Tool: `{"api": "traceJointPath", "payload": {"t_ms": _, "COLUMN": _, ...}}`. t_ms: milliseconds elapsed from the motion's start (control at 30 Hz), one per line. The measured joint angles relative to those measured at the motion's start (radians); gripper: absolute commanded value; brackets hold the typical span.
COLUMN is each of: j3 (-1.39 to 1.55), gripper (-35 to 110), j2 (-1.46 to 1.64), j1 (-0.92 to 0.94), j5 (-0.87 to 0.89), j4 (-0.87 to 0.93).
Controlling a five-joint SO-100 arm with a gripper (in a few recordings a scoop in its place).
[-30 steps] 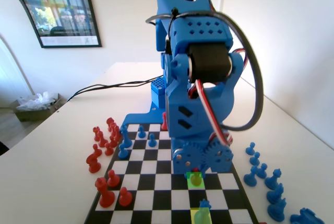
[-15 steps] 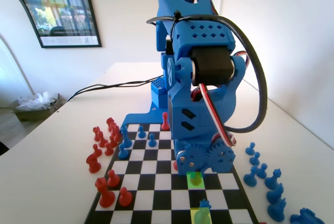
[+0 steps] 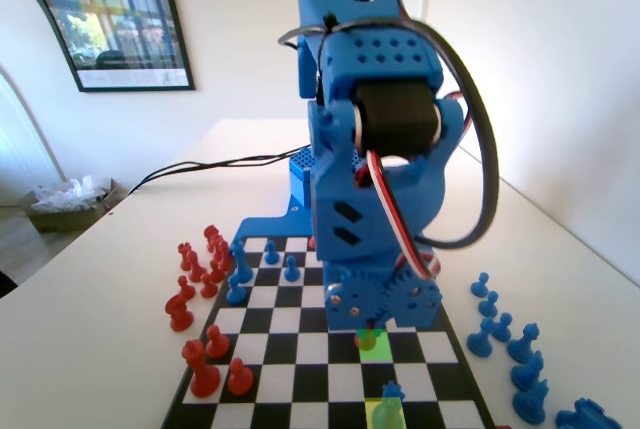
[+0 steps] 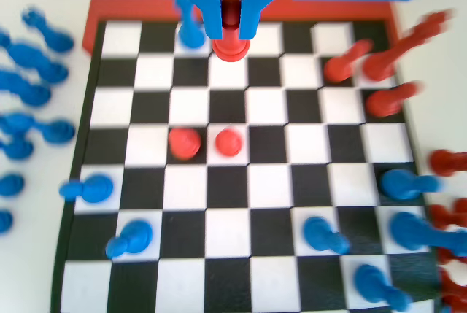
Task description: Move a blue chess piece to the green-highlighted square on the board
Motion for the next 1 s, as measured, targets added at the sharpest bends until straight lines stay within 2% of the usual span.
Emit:
{"api": "traceJointPath", "payload": {"t_ms": 367, "j3": 0.035, "gripper": 1, "j2": 0.229, "j1": 0.319, "j5": 0.012, "j4": 0.132}}
{"api": "traceJointPath", "payload": {"t_ms": 1000, "j3": 0.247, "gripper": 1, "j2": 0.302, "j1": 0.847, "j5": -0.127, "j4": 0.028}}
